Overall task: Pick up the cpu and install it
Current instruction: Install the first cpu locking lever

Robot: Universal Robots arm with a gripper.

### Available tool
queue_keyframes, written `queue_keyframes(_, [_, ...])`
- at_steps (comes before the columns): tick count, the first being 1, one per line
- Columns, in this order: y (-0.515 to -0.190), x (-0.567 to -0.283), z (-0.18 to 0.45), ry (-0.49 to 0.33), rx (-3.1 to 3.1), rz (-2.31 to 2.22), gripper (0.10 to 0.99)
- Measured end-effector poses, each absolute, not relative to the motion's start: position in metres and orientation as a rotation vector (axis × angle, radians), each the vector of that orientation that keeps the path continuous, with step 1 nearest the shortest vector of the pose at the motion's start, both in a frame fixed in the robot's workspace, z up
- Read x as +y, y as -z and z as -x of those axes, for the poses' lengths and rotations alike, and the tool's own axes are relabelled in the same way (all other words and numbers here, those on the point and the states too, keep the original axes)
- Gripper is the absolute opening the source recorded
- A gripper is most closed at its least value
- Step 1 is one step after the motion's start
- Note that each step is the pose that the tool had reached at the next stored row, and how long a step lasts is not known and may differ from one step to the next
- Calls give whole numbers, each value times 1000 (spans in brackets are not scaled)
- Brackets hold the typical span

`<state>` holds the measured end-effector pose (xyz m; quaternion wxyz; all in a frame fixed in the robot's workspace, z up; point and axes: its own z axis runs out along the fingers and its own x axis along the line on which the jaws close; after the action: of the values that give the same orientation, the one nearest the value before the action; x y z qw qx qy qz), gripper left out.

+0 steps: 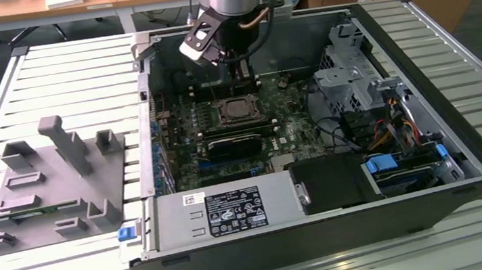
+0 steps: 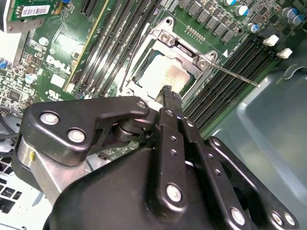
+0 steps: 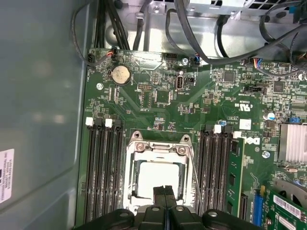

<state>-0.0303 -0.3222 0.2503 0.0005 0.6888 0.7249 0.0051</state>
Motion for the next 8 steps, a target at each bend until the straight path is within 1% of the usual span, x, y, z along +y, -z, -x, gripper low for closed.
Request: queue_keyframes(8, [-259, -322, 30, -16, 2277, -2163, 106])
